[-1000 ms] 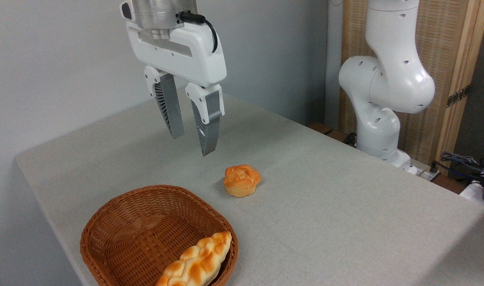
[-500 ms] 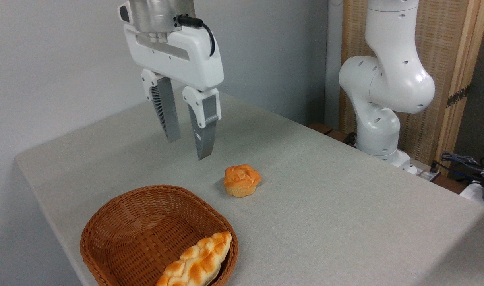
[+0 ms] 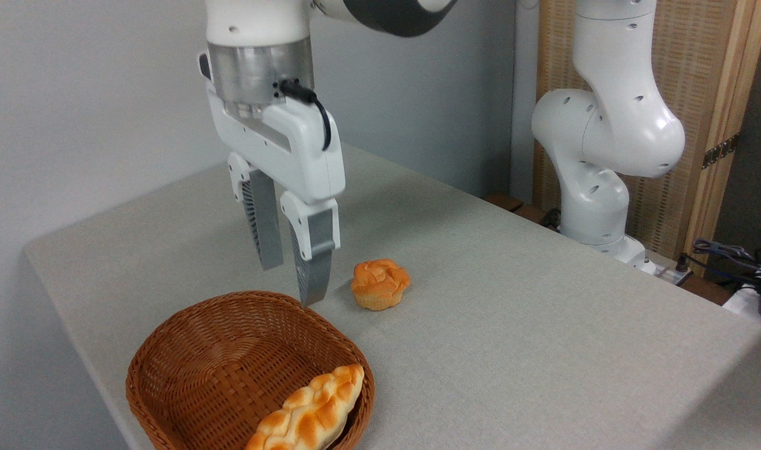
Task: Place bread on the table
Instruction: 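Lower the gripper into the basket around the braided loaf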
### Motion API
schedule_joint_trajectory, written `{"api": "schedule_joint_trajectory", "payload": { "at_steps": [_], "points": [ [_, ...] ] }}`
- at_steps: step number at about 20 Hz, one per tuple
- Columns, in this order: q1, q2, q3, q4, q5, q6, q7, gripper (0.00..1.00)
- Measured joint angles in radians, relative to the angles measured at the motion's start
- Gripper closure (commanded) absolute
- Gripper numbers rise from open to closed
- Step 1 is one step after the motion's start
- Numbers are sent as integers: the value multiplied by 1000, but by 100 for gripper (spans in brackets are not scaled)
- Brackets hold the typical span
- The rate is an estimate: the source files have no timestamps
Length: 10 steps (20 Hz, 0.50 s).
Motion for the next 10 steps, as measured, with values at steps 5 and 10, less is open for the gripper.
{"api": "schedule_joint_trajectory", "payload": {
  "at_steps": [5, 10],
  "points": [
    [1, 39, 0, -23, 71, 39, 9, 0],
    [19, 110, 0, -34, 99, 121, 11, 0]
  ]
}}
